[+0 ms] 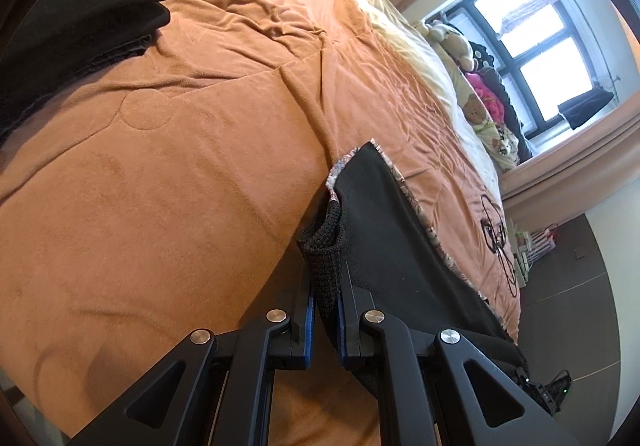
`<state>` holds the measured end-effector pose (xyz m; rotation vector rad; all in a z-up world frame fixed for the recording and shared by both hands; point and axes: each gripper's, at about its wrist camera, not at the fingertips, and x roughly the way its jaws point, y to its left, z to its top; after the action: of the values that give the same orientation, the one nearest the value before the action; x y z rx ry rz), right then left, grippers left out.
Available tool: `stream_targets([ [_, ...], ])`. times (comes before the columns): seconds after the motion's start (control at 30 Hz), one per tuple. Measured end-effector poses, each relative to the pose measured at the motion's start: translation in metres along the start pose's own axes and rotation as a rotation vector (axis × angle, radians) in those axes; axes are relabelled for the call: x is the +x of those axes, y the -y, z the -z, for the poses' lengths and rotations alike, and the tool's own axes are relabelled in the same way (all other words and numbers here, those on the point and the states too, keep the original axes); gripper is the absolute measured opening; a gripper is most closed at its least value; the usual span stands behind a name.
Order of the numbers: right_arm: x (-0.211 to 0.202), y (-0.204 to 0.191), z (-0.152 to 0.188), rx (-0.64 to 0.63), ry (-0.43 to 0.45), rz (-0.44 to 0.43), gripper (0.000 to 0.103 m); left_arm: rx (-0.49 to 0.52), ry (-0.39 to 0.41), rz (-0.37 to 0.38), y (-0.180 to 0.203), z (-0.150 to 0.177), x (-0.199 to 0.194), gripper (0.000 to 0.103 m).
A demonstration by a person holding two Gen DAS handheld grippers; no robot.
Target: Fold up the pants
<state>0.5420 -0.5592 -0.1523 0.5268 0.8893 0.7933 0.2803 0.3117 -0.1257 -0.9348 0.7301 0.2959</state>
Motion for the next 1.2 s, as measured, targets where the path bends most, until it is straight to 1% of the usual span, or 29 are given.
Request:
stream_targets([
  [0.1,0.006,0.006,0.004,0.014,-0.004,0.023,0.017,-0.008,-0.028,-0.018,-0.009,0.005,0.011,0.009],
  [0.23,0.020,0.017,0.014,0.036,-0.038,0.076,0.018,-0.030,-0.075,-0.058,-0.029,0.017,0.032,0.009],
  [0.37,0.026,0.020,0.024,0.043,-0.065,0.129,0.022,-0.059,-0.101,-0.057,-0.046,0.027,0.038,0.009],
  [0.4,0.025,0.020,0.027,0.044,-0.067,0.140,0.023,-0.061,-0.102,-0.052,-0.048,0.028,0.038,0.009],
  [0.47,0.022,0.020,0.030,0.042,-0.075,0.161,0.032,-0.056,-0.106,-0.043,-0.049,0.029,0.036,0.011],
  [0.57,0.012,0.017,0.035,0.044,-0.075,0.194,0.036,-0.038,-0.122,-0.046,-0.050,0.026,0.033,0.013],
  [0.6,0.008,0.013,0.036,0.034,-0.070,0.205,0.036,-0.035,-0.119,-0.051,-0.051,0.025,0.029,0.014],
  [0.7,-0.010,-0.006,0.039,-0.016,-0.037,0.244,0.037,-0.030,-0.109,-0.044,-0.057,0.023,0.021,0.022],
  [0.73,-0.017,-0.012,0.041,-0.031,-0.029,0.245,0.044,-0.032,-0.102,-0.042,-0.060,0.023,0.017,0.026],
  [0.77,-0.021,-0.019,0.043,-0.051,-0.021,0.248,0.054,-0.033,-0.098,-0.039,-0.062,0.023,0.015,0.027],
  [0.83,-0.029,-0.033,0.050,-0.099,-0.002,0.253,0.060,-0.032,-0.091,-0.030,-0.065,0.022,0.012,0.028],
  [0.9,-0.029,-0.049,0.059,-0.158,-0.008,0.253,0.060,-0.037,-0.097,-0.014,-0.067,0.021,0.012,0.028],
  [1.03,-0.014,-0.085,0.075,-0.263,-0.045,0.228,0.060,-0.047,-0.099,0.019,-0.068,0.019,0.012,0.028],
  [1.1,-0.005,-0.101,0.081,-0.301,-0.065,0.215,0.060,-0.054,-0.105,0.043,-0.068,0.018,0.013,0.028],
  [1.2,0.010,-0.122,0.092,-0.333,-0.094,0.178,0.060,-0.054,-0.131,0.056,-0.065,0.019,0.018,0.028],
])
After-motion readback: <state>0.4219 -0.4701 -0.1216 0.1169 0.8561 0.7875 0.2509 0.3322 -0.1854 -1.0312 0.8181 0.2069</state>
